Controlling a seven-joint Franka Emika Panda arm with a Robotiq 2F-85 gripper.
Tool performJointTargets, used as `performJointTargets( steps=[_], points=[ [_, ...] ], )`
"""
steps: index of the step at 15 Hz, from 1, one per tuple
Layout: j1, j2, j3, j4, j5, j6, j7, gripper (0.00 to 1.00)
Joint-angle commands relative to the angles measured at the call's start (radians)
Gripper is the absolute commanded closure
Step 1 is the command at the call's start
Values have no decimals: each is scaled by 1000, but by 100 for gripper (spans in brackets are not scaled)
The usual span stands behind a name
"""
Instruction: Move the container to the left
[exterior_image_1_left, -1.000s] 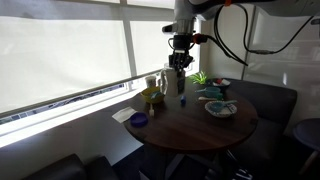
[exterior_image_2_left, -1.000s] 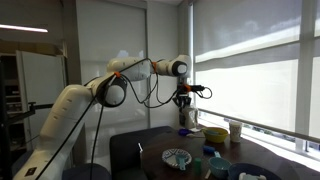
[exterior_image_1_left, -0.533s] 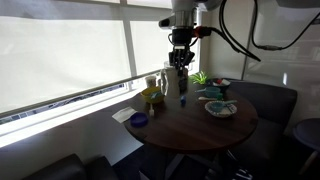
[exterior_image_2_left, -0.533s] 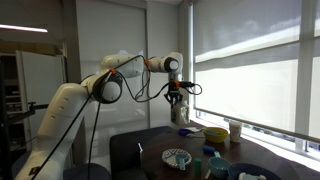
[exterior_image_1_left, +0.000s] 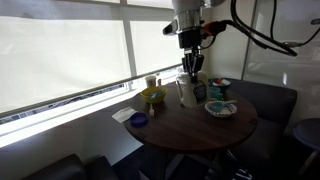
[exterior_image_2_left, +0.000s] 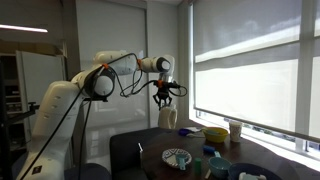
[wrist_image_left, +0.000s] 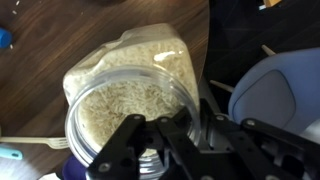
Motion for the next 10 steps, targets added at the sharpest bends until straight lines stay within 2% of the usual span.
performJointTargets(
  steps=[1, 5, 10],
  points=[
    [31, -73, -5, -103, -8, 22, 223, 98],
    [57, -87, -7, -189, -32, 113, 430, 98],
    [81, -106, -33, -276, -133, 241, 564, 98]
  ],
)
